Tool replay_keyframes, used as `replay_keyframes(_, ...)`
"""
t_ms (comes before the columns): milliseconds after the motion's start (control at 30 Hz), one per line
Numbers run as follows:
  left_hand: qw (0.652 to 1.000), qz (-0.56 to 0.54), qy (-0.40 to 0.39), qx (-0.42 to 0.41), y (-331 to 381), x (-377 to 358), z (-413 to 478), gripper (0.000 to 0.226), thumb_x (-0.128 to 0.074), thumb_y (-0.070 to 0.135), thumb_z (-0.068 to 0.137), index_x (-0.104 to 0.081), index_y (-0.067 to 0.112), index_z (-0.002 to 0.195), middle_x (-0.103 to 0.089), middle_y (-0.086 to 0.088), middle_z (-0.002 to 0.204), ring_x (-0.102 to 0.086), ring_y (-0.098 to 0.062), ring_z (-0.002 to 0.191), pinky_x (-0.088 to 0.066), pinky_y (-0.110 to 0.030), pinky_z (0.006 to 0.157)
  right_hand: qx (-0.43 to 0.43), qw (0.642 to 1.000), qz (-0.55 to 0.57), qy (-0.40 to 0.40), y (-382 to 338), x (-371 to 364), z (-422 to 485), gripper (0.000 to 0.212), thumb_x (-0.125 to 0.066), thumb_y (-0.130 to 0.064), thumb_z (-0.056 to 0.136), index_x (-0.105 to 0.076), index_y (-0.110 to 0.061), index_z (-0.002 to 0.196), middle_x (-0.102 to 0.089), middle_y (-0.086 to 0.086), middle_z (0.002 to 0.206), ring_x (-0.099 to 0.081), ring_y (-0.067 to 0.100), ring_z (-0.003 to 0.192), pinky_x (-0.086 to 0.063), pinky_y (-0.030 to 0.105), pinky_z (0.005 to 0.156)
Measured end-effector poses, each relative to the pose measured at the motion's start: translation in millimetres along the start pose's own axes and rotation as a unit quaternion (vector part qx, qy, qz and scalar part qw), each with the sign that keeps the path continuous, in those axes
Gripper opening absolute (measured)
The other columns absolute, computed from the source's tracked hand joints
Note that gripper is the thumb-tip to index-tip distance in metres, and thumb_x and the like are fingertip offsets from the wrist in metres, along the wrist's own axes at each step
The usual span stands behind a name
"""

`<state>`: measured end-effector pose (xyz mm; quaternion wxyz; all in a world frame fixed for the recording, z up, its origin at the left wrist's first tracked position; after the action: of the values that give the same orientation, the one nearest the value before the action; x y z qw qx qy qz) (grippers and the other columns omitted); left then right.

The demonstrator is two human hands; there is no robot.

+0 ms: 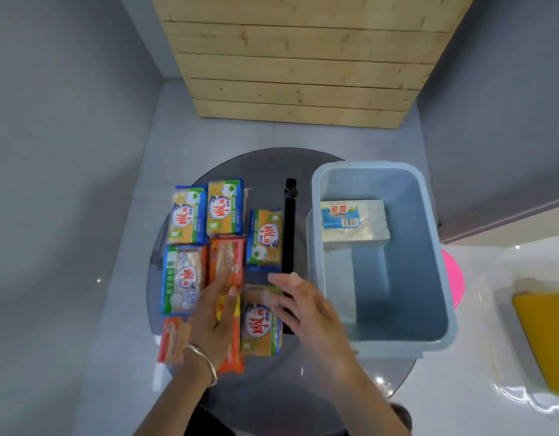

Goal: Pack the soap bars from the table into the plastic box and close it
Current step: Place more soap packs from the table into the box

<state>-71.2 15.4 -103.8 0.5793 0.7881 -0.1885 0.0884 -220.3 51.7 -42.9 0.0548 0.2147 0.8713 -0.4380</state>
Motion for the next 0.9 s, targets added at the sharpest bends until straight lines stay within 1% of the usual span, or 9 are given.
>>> replay_keyframes(100, 0.988, 0.152, 0.007, -0.018, -24.5, 15.2, -5.8, 0.054, -0.037, 0.047, 0.088, -0.030, 0.032, 0.139, -0.038, 0.011, 0.138, -0.032, -0.006, 0.131, -0.032, -0.030, 0.106, -0.031, 0.998, -0.035, 0.044, 54.8, -12.1, 5.9, 0.016, -0.055, -0.028, 0.093, -0.062, -0.028, 0.107, -0.067, -0.004, 0.111, -0.067, -0.004, 0.096, -0.055, 0.014, 0.075)
replay_keyframes(200, 0.959, 0.281, -0.014, -0.024, -47.9, 21.4, -6.5, 0.065, -0.030, 0.058, 0.086, -0.012, 0.034, 0.143, -0.017, 0.007, 0.154, -0.010, -0.020, 0.142, -0.016, -0.048, 0.113, -0.060, 0.991, -0.051, 0.109, 97.1, -5.9, 20.3, 0.043, -0.061, -0.025, 0.090, -0.046, -0.026, 0.129, -0.055, 0.008, 0.135, -0.059, 0.019, 0.117, -0.053, 0.029, 0.093)
replay_keyframes(267, 0.949, 0.313, -0.029, -0.029, -57.4, 19.9, -6.7, 0.070, -0.024, 0.066, 0.083, -0.005, 0.035, 0.143, -0.007, 0.009, 0.155, -0.008, -0.022, 0.143, -0.017, -0.050, 0.113, -0.096, 0.987, -0.047, 0.124, 115.4, -0.3, 29.9, 0.063, -0.065, -0.027, 0.087, -0.035, -0.022, 0.142, -0.056, 0.009, 0.135, -0.061, 0.023, 0.115, -0.051, 0.034, 0.095)
replay_keyframes(367, 0.950, 0.309, -0.023, -0.038, -64.9, 16.9, -4.0, 0.069, -0.031, 0.062, 0.082, -0.002, 0.039, 0.141, 0.000, 0.018, 0.150, -0.011, -0.021, 0.142, -0.021, -0.051, 0.113, -0.119, 0.981, -0.079, 0.128, 129.3, 3.5, 44.9, 0.068, -0.068, -0.032, 0.084, -0.038, -0.017, 0.142, -0.060, 0.011, 0.130, -0.064, 0.024, 0.110, -0.054, 0.035, 0.092)
replay_keyframes(500, 0.950, 0.308, -0.016, -0.054, -70.0, 16.0, -2.4, 0.068, -0.031, 0.061, 0.081, 0.005, 0.046, 0.136, -0.004, 0.015, 0.152, -0.011, -0.020, 0.142, -0.019, -0.049, 0.113, -0.107, 0.978, -0.113, 0.136, 131.7, 3.0, 55.7, 0.055, -0.072, -0.032, 0.081, -0.054, -0.013, 0.129, -0.060, 0.011, 0.127, -0.065, 0.019, 0.102, -0.054, 0.012, 0.061)
replay_keyframes(567, 0.948, 0.312, -0.013, -0.056, -71.9, 15.2, -2.3, 0.068, -0.031, 0.060, 0.081, 0.003, 0.043, 0.138, -0.006, 0.012, 0.154, -0.011, -0.020, 0.142, -0.019, -0.049, 0.113, -0.099, 0.980, -0.105, 0.140, 131.8, 2.4, 57.3, 0.054, -0.074, -0.030, 0.080, -0.055, -0.011, 0.126, -0.063, 0.012, 0.122, -0.066, 0.018, 0.097, -0.052, 0.010, 0.056)
replay_keyframes(667, 0.945, 0.324, -0.011, -0.055, -71.8, 13.1, -1.7, 0.068, -0.032, 0.058, 0.082, 0.002, 0.041, 0.138, -0.010, 0.006, 0.156, -0.011, -0.020, 0.142, -0.020, -0.049, 0.114, -0.085, 0.980, -0.104, 0.148, 132.0, -1.9, 57.2, 0.055, -0.075, -0.027, 0.078, -0.054, -0.010, 0.125, -0.062, 0.013, 0.123, -0.066, 0.022, 0.103, -0.055, 0.016, 0.065)
replay_keyframes(800, 0.942, 0.332, -0.010, -0.049, -72.3, 12.8, -0.8, 0.070, -0.033, 0.056, 0.082, -0.008, 0.033, 0.143, -0.011, 0.005, 0.156, -0.012, -0.021, 0.142, -0.020, -0.048, 0.114, -0.055, 0.982, -0.096, 0.153, 134.6, -11.2, 52.8, 0.054, -0.074, -0.028, 0.079, -0.053, -0.013, 0.127, -0.056, 0.015, 0.128, -0.063, 0.025, 0.110, -0.057, 0.039, 0.088)
replay_keyframes(900, 0.943, 0.329, -0.008, -0.051, -73.0, 12.2, -1.0, 0.068, -0.039, 0.052, 0.085, -0.003, 0.037, 0.141, -0.010, 0.005, 0.156, -0.013, -0.021, 0.142, -0.020, -0.048, 0.113, -0.041, 0.986, -0.071, 0.148, 135.1, -12.5, 48.9, 0.058, -0.073, -0.029, 0.080, -0.048, -0.014, 0.130, -0.061, 0.010, 0.123, -0.063, 0.022, 0.109, -0.056, 0.039, 0.090)
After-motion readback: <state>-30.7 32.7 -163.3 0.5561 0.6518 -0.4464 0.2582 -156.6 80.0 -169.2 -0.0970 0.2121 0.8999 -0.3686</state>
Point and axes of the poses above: each hand's wrist, its own z-axis towards the middle knuckle, its own x-axis out of the back of the hand, y = z × x, the point moved 2 cm from there along z, towards the middle knuckle
